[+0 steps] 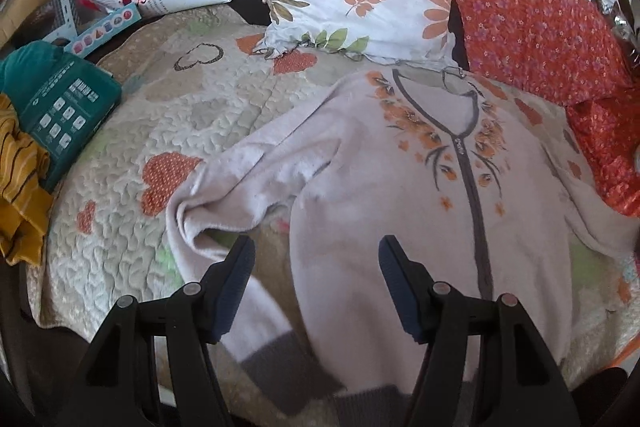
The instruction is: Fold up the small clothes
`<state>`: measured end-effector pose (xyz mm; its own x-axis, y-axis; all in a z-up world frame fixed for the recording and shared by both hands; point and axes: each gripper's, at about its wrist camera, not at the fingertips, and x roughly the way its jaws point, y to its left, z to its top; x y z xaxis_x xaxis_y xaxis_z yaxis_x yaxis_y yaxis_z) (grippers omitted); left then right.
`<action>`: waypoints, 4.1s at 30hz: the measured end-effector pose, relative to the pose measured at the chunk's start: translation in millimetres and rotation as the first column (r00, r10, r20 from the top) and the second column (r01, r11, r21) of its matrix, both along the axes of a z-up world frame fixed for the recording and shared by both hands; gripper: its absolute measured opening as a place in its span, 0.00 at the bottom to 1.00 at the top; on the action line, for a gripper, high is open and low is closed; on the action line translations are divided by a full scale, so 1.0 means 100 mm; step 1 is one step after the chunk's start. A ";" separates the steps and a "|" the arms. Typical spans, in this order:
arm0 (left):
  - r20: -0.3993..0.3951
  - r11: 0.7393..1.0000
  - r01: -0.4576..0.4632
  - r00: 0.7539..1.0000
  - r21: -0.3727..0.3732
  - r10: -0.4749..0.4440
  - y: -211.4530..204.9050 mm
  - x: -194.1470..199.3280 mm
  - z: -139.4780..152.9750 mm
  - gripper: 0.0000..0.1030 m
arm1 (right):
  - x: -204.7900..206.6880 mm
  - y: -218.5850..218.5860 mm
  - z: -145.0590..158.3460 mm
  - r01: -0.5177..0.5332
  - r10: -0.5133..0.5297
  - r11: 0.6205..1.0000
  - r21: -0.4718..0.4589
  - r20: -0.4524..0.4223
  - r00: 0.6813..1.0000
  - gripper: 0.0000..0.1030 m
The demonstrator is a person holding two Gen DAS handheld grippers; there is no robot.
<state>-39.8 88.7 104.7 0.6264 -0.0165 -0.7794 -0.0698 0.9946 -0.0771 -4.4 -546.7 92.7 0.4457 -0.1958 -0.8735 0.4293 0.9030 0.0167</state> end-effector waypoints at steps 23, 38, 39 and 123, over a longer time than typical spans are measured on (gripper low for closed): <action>-0.005 1.000 -0.003 1.000 -0.025 0.003 -0.40 -0.29 0.36 0.71 | -0.14 -0.72 0.11 0.155 -0.182 0.973 0.172 0.153 0.971 0.52; -0.011 0.998 0.058 0.998 -0.029 -0.058 -0.56 -0.48 0.36 0.71 | 0.11 0.47 -0.35 -0.145 0.086 0.905 0.399 0.162 0.983 0.52; -0.009 0.998 0.056 0.998 -0.032 -0.057 -0.54 -0.50 0.36 0.71 | 0.14 0.48 -0.44 -0.137 0.082 0.893 0.429 0.143 0.986 0.52; 0.108 0.968 -0.190 0.972 -0.166 0.209 0.98 0.77 0.35 0.75 | 1.13 1.12 0.38 -0.250 0.114 0.850 0.464 0.301 0.947 0.08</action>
<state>37.2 186.3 139.7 0.7207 0.0055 -0.6933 -0.2457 0.9371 -0.2479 108.6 -435.1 130.7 0.6478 0.3341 -0.6847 0.1774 0.8079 0.5620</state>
